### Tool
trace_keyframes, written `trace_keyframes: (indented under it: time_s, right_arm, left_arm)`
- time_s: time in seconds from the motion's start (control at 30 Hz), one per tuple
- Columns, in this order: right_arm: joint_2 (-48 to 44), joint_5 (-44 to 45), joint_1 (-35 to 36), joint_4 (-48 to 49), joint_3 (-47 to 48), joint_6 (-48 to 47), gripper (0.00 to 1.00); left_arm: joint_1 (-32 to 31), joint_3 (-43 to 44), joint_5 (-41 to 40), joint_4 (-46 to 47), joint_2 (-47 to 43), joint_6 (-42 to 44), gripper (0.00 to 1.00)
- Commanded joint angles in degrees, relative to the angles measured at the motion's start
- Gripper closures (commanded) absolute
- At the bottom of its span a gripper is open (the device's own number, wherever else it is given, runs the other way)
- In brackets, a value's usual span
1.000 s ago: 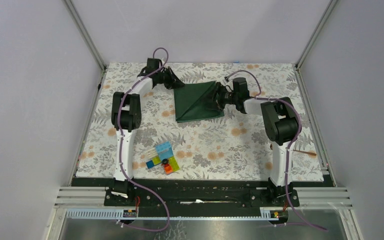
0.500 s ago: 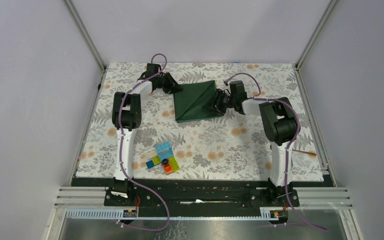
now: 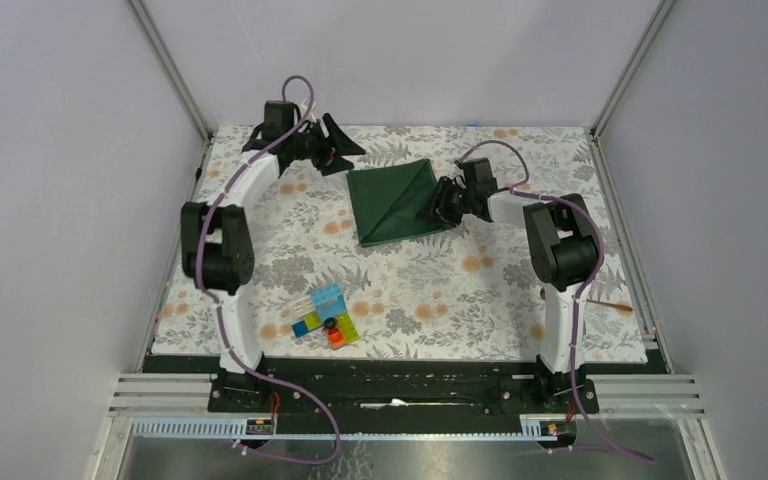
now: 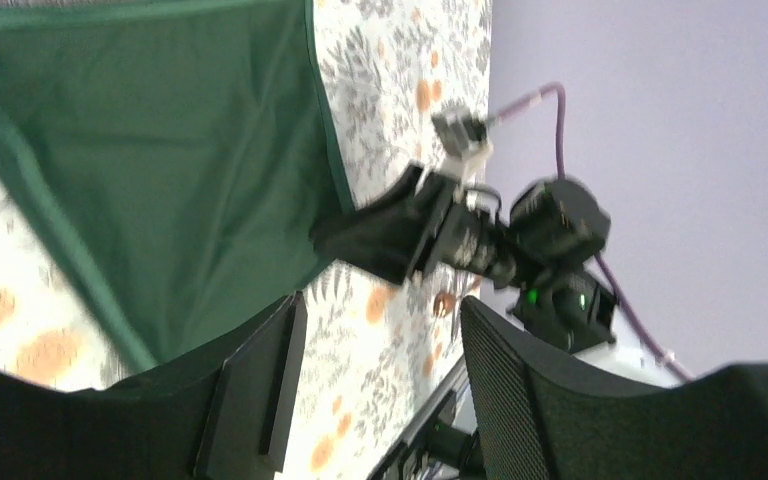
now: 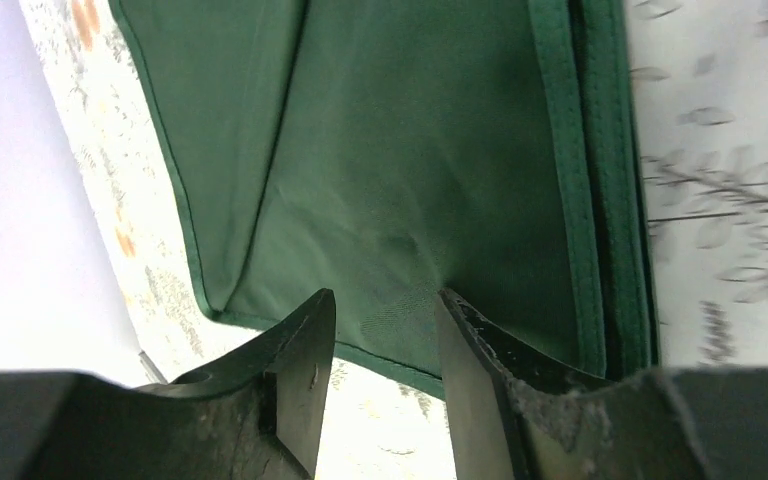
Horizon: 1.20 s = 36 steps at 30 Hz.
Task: Fold the napkin into a case and place the utensils inside
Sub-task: Smooth out the upper triangle-folded napkin at the center of the board, then pick up the upper triangle-folded napkin from the center of the board.
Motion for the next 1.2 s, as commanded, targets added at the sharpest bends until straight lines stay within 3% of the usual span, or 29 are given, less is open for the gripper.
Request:
trace_keyframes:
  time_s: [0.0,0.17,0.27,0.4,0.6,0.67,0.83,0.93,1.0,1.17]
  right_arm:
    - [0.47,10.34,-4.09,-11.33,0.02,-6.94,0.50]
    - [-1.81,9.77,-4.43,-17.88,5.06,-14.54,0.47]
    - [-7.39,15.61,-1.78,-23.73,7.83,-18.70,0.40]
    - [-13.10,25.05,7.46,-29.19,11.21,-27.63,0.25]
    - [-9.26,34.46,23.68,-34.41,17.38,-42.59,0.24]
    - [-5.47,38.28,26.97,-38.01,22.13,-44.11,0.25]
    - [2.55,35.84,28.92,-46.96,34.01,-39.02,0.32]
    - [3.46,39.43,29.03,-46.27,33.85,-35.57,0.50]
    - [3.94,39.43,29.04,-45.46,33.26,-34.33,0.57]
    - [6.65,41.69,28.97,-46.81,33.91,-33.06,0.53]
  left_arm:
    - [0.99,-9.27,-2.85,-4.83,-11.48,5.35,0.36]
    - [1.60,-18.63,-9.19,-8.77,-20.49,10.63,0.36]
    - [1.82,-20.47,-13.56,-12.63,-23.37,14.35,0.35]
    - [3.75,-23.25,-14.51,-12.55,-25.42,15.75,0.35]
    - [7.21,-24.38,-12.56,-10.52,-24.94,14.78,0.36]
    - [8.55,-24.69,-11.93,-9.33,-24.79,14.29,0.36]
    - [9.52,-27.00,-9.37,-5.27,-24.42,12.79,0.36]
    - [10.34,-28.62,-8.64,-4.21,-24.49,12.83,0.37]
    - [10.84,-29.78,-8.23,-3.40,-24.78,12.75,0.37]
    - [11.26,-31.36,-7.11,-2.09,-24.60,12.35,0.37]
